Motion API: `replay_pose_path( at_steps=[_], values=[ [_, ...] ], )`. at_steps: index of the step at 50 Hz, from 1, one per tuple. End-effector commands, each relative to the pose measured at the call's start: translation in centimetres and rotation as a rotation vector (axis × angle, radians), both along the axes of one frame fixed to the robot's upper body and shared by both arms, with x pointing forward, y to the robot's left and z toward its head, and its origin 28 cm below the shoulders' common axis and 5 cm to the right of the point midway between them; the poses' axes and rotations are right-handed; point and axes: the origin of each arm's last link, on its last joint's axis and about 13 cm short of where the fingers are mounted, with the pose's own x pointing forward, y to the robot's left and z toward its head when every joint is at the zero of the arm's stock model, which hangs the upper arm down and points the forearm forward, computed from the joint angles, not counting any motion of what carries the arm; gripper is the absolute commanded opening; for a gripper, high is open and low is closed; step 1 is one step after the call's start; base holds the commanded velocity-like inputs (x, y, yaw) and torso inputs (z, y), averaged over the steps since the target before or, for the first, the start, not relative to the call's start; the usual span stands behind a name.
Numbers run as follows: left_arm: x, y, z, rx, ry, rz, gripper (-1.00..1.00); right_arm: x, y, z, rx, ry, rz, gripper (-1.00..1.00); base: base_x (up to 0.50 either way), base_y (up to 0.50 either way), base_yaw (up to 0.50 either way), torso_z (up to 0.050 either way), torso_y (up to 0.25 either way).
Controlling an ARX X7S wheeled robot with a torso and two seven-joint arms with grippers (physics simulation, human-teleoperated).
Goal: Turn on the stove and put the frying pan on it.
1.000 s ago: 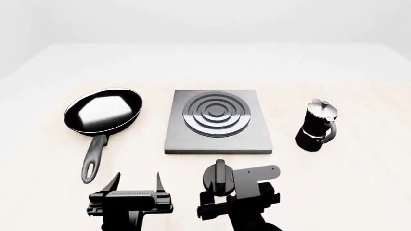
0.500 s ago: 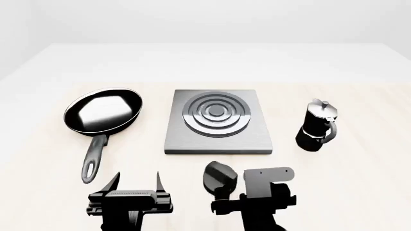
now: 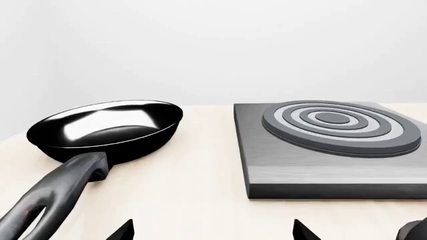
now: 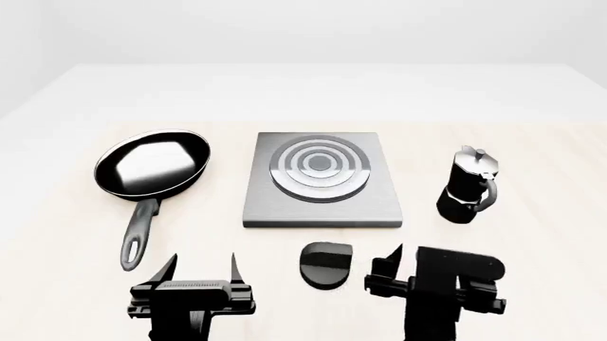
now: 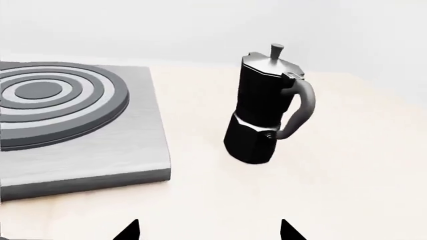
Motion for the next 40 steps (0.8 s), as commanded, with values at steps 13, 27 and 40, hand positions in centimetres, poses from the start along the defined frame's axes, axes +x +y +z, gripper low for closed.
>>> replay_pose_path(
  at_steps=[13,27,40],
  values=[
    [0.0,0.0,-0.2,-0.003,0.0,0.003,1.0,-0.7,-3.7,-3.4,-0.104,-0.112,-0.284,1.0,0.0,0.0,0.0,0.0,0.0],
    [-0.1,0.0,-0.2,-0.001,0.001,0.001,1.0,-1.2,-5.1,-5.7,-0.017,-0.172,-0.371,1.0,0.0,0.0,0.0,0.0,0.0],
    [0.1,0.0,-0.1,0.009,0.029,-0.004,1.0,-1.4,-5.3,-5.9,0.057,-0.212,-0.373,1.0,0.0,0.0,0.0,0.0,0.0]
  ],
)
